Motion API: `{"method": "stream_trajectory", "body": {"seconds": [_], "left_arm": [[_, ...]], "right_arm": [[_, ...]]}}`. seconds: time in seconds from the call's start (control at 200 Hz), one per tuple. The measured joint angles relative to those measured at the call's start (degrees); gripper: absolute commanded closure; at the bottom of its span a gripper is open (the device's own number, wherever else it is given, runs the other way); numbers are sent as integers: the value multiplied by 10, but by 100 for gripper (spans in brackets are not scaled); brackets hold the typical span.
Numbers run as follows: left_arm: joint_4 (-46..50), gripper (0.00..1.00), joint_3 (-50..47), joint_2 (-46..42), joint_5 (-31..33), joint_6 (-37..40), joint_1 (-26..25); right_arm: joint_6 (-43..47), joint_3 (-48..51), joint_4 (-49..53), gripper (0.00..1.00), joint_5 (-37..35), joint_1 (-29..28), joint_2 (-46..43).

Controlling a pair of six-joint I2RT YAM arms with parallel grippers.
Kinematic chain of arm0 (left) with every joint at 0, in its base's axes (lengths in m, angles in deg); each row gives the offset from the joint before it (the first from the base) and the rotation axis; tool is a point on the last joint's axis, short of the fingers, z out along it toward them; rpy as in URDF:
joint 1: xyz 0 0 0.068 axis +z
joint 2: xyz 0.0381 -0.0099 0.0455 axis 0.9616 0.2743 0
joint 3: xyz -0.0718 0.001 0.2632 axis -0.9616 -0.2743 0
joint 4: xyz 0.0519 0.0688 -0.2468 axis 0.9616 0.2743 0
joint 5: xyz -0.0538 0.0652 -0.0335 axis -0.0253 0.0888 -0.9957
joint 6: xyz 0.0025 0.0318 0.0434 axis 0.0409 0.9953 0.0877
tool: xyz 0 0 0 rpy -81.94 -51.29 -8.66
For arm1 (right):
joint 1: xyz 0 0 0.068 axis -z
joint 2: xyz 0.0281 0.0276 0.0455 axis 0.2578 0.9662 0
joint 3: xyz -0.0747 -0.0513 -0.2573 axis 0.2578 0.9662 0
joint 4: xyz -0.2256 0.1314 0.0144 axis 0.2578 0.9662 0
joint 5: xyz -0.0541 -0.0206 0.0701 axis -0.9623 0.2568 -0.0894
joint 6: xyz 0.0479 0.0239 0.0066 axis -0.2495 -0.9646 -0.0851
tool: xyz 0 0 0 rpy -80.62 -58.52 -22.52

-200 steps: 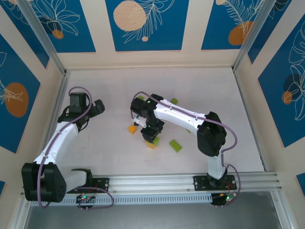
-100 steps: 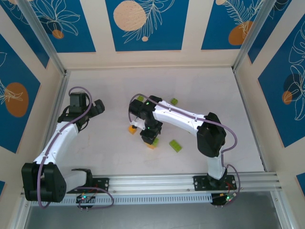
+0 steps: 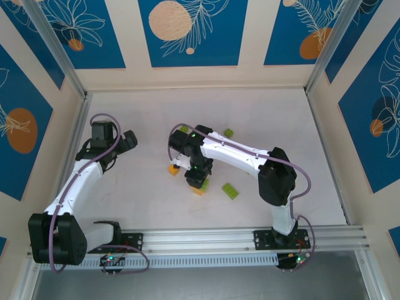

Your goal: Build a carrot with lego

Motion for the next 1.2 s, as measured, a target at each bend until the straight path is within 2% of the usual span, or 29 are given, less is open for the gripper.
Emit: {"method": "stream_trajectory", "body": {"seconds": [0.245,0.515,0.885,0.94,1.005,1.055,1.2], "left_arm": [[0,0,0,0,0,0,0],[0,1,0,0,0,0,0],[0,0,0,0,0,0,0],[0,0,0,0,0,0,0],[0,0,0,0,0,0,0],[0,0,0,0,0,0,0],[0,0,0,0,0,0,0]], "right_arm": [[3,0,0,51,1,-1,0],[5,0,-3,32,14,-2,0],[-5,-25,-9,29,-2,-1,-38],[-11,-32,-10,35,-11,1,-50],[-22,-39,-10,58,-24,5,-64],[-38,-45,-9,70,-32,10,-71],[-80,-50,-2,93,-21,33,-83]]}}
